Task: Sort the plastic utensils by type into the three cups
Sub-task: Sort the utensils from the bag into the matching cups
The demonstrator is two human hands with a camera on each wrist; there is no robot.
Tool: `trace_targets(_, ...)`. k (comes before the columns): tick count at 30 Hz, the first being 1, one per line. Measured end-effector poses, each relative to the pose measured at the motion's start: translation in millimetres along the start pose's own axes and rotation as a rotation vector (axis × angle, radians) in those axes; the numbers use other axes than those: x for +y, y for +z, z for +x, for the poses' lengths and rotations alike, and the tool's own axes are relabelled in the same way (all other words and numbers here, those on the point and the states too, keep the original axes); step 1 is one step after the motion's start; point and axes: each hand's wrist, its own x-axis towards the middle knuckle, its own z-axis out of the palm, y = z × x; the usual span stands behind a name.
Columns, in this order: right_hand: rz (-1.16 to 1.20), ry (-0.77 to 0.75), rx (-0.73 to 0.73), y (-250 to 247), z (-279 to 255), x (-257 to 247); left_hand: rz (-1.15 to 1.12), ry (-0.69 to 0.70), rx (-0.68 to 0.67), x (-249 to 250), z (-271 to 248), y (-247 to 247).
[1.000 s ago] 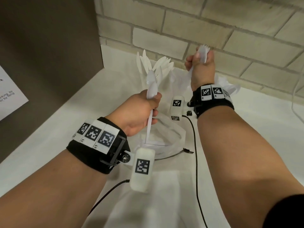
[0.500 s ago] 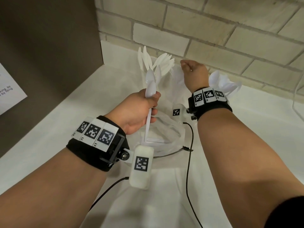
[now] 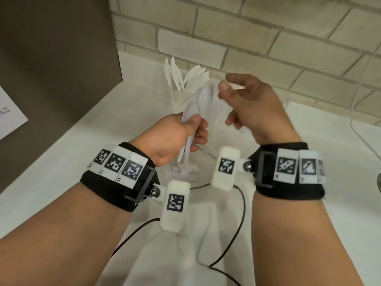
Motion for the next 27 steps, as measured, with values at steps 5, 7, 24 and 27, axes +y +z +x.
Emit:
trace_targets(5, -0.038, -0.002, 0.065, 20, -22, 4, 0.218, 0.063, -0.054, -4, -8, 11)
trace_targets(7, -0.027, 0.020, 0.065, 20, -24, 8, 0.245, 0.055, -0.069, -4, -12, 13)
trace_targets(24, -0.172, 0.073, -0.156, 15, -41, 22, 0.520, 0.052, -0.255, -7, -16, 9)
trace_targets(27, -0.053, 0.061, -0.235, 16, -46, 22, 0.492, 0.005, -0.320, -5, -16, 8)
